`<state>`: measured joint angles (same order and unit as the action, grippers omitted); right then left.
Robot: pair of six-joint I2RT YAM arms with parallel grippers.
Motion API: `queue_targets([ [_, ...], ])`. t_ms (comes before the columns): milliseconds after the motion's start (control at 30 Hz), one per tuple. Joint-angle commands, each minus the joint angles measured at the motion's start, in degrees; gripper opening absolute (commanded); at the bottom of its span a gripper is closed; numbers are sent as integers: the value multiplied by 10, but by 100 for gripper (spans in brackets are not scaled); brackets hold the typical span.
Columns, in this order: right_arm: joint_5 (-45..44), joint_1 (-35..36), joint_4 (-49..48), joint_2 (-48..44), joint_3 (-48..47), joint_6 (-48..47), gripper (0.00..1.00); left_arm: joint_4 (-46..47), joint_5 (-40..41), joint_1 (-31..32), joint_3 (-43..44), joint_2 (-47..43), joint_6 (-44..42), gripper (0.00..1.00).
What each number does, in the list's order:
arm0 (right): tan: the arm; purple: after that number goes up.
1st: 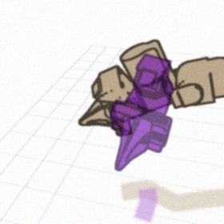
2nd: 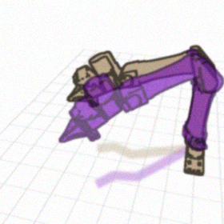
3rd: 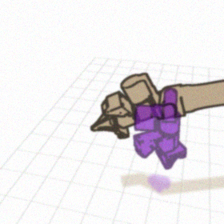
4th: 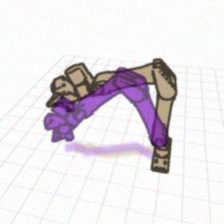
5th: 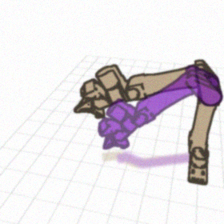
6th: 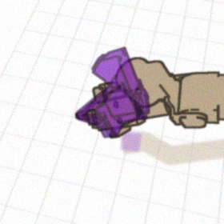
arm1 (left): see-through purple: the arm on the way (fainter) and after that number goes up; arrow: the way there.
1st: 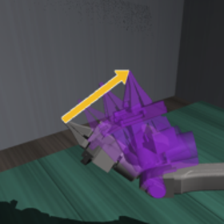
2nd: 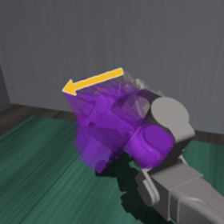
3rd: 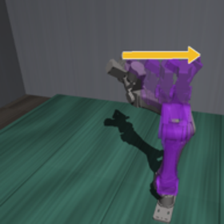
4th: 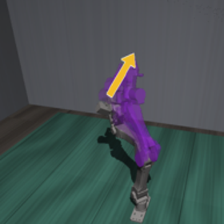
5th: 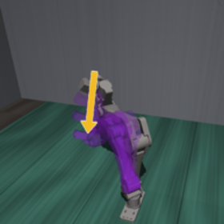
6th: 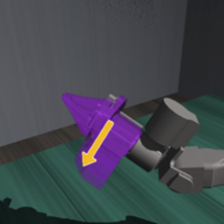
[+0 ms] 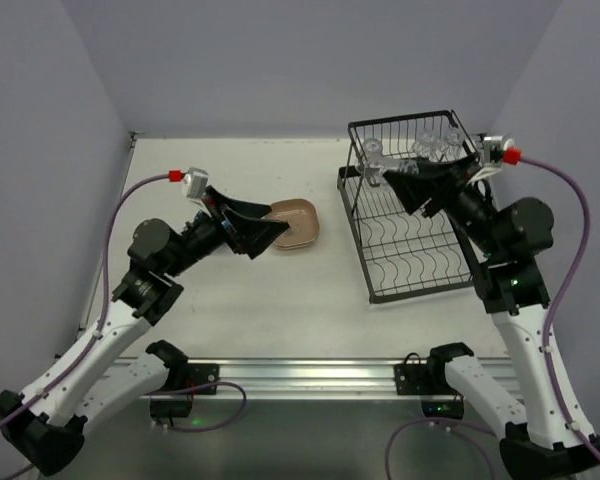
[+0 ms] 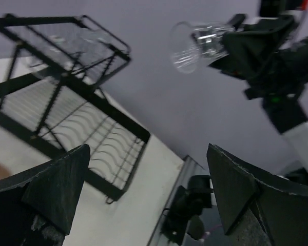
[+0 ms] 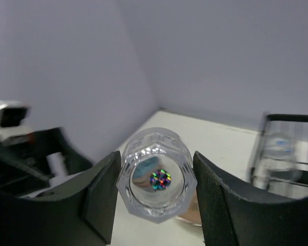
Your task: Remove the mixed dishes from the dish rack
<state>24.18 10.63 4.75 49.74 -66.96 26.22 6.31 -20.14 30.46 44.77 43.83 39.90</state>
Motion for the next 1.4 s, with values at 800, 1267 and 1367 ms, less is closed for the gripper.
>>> queue_targets([
  [800, 202, 106, -535, -30, 280, 253, 0, 393, -83, 225, 87, 220, 109, 19],
  [1267, -279, 104, 66, -120, 150, -23, 99, -259, 291, 228, 232, 244, -131, 0],
  [1367, -316, 103, 171, -115, 113, -49, 99, -399, 334, 229, 296, 337, -169, 0],
])
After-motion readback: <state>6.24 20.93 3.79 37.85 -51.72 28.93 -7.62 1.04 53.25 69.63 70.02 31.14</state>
